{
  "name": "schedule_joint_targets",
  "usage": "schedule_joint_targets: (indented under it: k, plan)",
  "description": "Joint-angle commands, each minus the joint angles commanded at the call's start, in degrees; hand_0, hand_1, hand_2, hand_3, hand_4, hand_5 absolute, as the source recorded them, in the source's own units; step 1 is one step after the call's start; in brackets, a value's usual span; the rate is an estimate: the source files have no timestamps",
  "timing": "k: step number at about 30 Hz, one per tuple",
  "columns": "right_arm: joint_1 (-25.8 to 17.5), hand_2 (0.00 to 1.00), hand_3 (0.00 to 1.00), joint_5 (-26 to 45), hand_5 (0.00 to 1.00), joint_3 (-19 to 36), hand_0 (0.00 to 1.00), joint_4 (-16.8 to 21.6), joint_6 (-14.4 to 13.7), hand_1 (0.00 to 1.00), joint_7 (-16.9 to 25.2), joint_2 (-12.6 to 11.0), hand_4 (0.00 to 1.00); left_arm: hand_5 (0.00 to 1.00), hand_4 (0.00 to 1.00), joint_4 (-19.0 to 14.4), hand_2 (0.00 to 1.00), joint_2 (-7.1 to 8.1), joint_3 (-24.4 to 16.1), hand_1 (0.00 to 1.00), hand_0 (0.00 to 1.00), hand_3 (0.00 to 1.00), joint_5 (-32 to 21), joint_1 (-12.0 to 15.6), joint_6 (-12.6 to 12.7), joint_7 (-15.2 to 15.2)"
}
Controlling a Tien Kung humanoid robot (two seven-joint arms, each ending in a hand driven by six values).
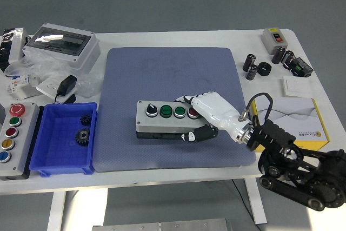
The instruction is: Pick up the button,place it on the desk,press the button,press the button
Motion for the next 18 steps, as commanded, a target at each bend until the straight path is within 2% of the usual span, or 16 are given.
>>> schedule_joint_targets:
  k: [5, 14, 15, 18]
  plan:
    - [0.52, 0.348, 0.385, -2.68, 0.002, -0.88, 0.141, -0.85, 0.17, 0.285, -0.16, 0.40, 0.161, 0.219, 0.690, 0.00, 0.558, -0.01, 0.13, 0.600, 0.626, 0.598, 0.15, -0.08, -0.03, -0.01]
    - [1.84, 0.348, 0.387, 0.02, 0.002, -1.55, 0.144, -1.41, 4.14, 0.290, -2.42, 0.73, 0.164, 0.226, 0.690, 0.00, 0.558, 0.24, 0.62, 0.600, 0.626, 0.598, -0.29, -0.17, -0.12, -0.18]
    - [1.84, 0.390, 0.453, 0.21, 0.002, -1.45, 0.200, -1.48, 4.49, 0.344, -2.71, 0.76, 0.254, 0.232, 0.692, 0.00, 0.558, 0.26, 0.67, 0.600, 0.625, 0.598, -0.35, -0.16, -0.14, -0.18]
    - [1.78, 0.390, 0.453, 0.40, 0.002, -0.97, 0.200, -1.65, 5.41, 0.344, -3.58, 0.80, 0.254, 0.232, 0.692, 0.00, 0.558, 0.28, 0.74, 0.600, 0.625, 0.598, -0.42, -0.07, -0.24, -0.14]
